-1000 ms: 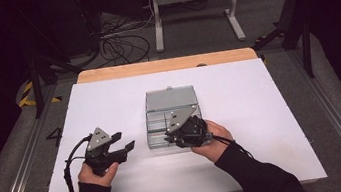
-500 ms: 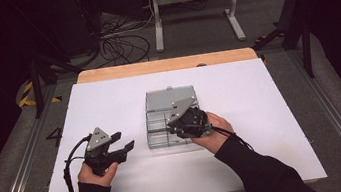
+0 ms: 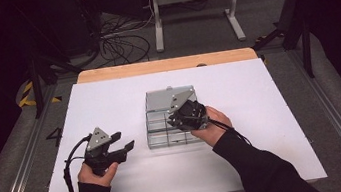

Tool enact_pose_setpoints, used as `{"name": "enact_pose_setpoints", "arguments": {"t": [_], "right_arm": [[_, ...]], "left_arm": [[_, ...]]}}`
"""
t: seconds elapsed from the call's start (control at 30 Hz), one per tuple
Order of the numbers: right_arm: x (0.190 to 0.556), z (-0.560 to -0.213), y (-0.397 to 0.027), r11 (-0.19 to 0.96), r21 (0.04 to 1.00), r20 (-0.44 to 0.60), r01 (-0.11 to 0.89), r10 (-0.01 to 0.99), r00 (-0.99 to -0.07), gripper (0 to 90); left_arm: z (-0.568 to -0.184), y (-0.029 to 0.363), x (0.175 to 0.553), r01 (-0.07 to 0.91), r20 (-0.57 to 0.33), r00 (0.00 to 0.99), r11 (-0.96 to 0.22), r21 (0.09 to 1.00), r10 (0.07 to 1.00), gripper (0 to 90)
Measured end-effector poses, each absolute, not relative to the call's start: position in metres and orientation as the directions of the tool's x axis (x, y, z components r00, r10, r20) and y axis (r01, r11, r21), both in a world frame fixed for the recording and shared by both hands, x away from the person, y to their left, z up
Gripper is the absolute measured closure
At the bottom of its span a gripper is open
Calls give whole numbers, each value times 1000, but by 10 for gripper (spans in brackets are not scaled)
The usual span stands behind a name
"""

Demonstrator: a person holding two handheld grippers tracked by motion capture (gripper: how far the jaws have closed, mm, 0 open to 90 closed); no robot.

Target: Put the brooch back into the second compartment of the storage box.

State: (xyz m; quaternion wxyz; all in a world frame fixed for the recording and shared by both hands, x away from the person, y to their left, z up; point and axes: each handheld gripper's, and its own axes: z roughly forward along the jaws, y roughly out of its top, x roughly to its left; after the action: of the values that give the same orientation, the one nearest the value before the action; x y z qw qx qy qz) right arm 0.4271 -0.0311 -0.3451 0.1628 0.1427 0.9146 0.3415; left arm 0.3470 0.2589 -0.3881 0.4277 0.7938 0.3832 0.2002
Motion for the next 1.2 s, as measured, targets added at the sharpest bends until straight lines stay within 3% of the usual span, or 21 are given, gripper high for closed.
{"name": "enact_pose_setpoints", "arguments": {"t": [0.4,1.2], "right_arm": [[451,-355,-36,703,675,-154,227,434,-888,801],[469,-374,-35,711,649,-159,271,475,-866,798]], "left_arm": [[-388,259,347,438,-10,625,-340,832,781,404],[-388,260,347,437,-7,624,-341,832,781,404]]}}
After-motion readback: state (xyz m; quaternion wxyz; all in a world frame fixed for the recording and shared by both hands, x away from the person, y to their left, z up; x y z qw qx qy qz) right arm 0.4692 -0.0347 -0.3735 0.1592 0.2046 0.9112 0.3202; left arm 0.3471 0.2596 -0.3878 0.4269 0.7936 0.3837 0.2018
